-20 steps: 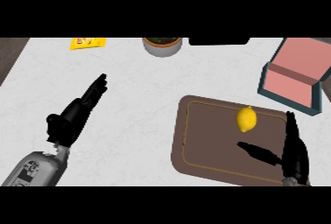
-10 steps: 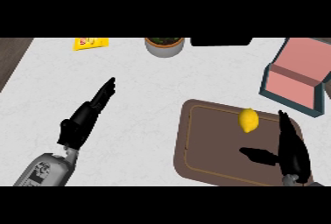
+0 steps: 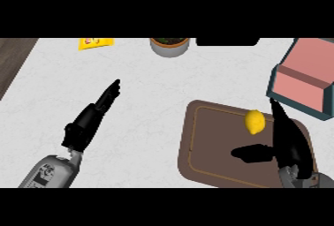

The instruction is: Pick the lemon from the tray and place it in the cardboard box

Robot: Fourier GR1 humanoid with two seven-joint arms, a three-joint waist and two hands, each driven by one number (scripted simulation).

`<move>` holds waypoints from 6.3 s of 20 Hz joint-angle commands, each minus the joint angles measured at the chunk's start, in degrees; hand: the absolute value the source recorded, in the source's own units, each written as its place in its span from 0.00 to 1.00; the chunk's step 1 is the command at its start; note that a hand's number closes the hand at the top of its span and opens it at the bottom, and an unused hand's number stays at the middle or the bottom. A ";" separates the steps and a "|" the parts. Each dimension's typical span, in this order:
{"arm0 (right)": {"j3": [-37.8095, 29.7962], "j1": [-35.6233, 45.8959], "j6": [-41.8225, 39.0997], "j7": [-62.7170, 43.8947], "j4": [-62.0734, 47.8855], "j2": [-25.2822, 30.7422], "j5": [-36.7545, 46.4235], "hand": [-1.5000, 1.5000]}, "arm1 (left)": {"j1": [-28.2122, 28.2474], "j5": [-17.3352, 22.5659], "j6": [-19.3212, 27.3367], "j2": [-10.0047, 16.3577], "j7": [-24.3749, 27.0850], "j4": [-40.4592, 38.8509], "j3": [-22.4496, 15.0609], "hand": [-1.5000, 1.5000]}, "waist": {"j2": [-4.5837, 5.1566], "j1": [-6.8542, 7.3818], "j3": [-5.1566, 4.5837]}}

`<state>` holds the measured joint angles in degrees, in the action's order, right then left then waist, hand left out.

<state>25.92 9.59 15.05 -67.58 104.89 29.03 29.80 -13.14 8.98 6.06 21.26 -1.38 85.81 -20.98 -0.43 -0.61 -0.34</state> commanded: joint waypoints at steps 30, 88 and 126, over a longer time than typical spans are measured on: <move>-8.51 3.01 -13.68 -7.89 -9.22 -18.66 10.59 0.00 | 1.03 -6.82 -3.19 -6.56 -1.74 1.22 3.26 0.50 | 0.34 0.55 0.31; -19.16 -4.11 -22.75 34.51 13.66 0.91 21.09 1.00 | 0.25 -10.89 -11.31 -11.21 -4.61 1.03 12.33 0.50 | 0.19 -0.51 0.31; -42.95 30.89 -14.62 49.24 -41.27 8.50 21.76 1.00 | 2.87 -15.94 -14.21 -14.77 -0.64 1.03 13.78 0.50 | 0.74 1.47 0.35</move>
<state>-16.34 38.77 -2.75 -23.83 73.50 35.54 50.46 -11.19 -6.46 -7.87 6.40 -4.78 88.28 -7.48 0.19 0.73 -0.01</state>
